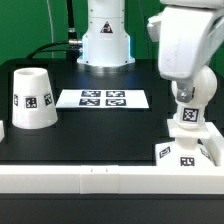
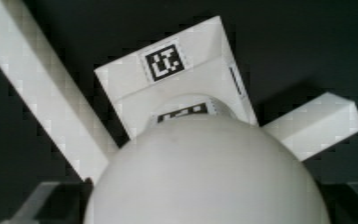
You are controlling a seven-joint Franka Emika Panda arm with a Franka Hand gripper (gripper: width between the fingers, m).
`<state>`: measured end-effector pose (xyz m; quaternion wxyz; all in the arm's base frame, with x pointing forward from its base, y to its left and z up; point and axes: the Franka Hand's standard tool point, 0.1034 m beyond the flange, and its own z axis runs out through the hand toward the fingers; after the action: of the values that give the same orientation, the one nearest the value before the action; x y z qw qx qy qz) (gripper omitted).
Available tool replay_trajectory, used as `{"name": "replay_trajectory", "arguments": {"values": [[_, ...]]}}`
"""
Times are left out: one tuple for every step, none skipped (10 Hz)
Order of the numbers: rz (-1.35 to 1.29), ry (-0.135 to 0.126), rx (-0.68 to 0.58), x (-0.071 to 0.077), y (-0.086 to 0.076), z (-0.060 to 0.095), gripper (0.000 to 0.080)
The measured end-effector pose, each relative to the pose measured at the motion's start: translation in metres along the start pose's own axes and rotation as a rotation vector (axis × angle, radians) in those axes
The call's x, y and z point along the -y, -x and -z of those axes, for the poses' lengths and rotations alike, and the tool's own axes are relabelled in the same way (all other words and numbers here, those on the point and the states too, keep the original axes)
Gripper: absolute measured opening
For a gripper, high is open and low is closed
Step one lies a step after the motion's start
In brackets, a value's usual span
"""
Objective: Assemble lamp
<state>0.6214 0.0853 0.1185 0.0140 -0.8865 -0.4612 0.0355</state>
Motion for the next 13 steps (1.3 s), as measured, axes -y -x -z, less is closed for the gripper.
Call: {"name": "replay_trajectory", "arguments": {"values": [[-0.059,0.0,0.0,0.0,0.0,0.0,0.0578],[-0.128,0.0,0.0,0.0001,-0.0002,0.0,0.0578],[-0.192,0.0,0.0,0.0002,-0.0002,0.0,0.0578],[-0.24,-0.001,-0.001,0.0003,-0.0004,0.0,0.0578],[-0.303,-0.001,-0.001,0.0005,-0.0006,0.0,0.0579],[-0.371,-0.002,-0.005,0.0008,-0.0012,0.0,0.0579],[-0.504,-0.008,-0.016,0.0023,-0.0024,-0.0007,0.0579],[-0.592,-0.01,-0.024,0.002,-0.0033,-0.0009,0.0579],[-0.69,-0.023,-0.039,0.0013,-0.0042,-0.001,0.0579],[-0.792,-0.036,-0.056,-0.0002,-0.0037,-0.0013,0.0579],[-0.876,-0.059,-0.068,-0.0018,-0.0027,-0.0012,0.0579],[-0.981,-0.071,-0.077,-0.0035,-0.0027,-0.0013,0.0579],[-1.051,-0.071,-0.079,-0.0037,-0.0035,-0.0013,0.0579]]}}
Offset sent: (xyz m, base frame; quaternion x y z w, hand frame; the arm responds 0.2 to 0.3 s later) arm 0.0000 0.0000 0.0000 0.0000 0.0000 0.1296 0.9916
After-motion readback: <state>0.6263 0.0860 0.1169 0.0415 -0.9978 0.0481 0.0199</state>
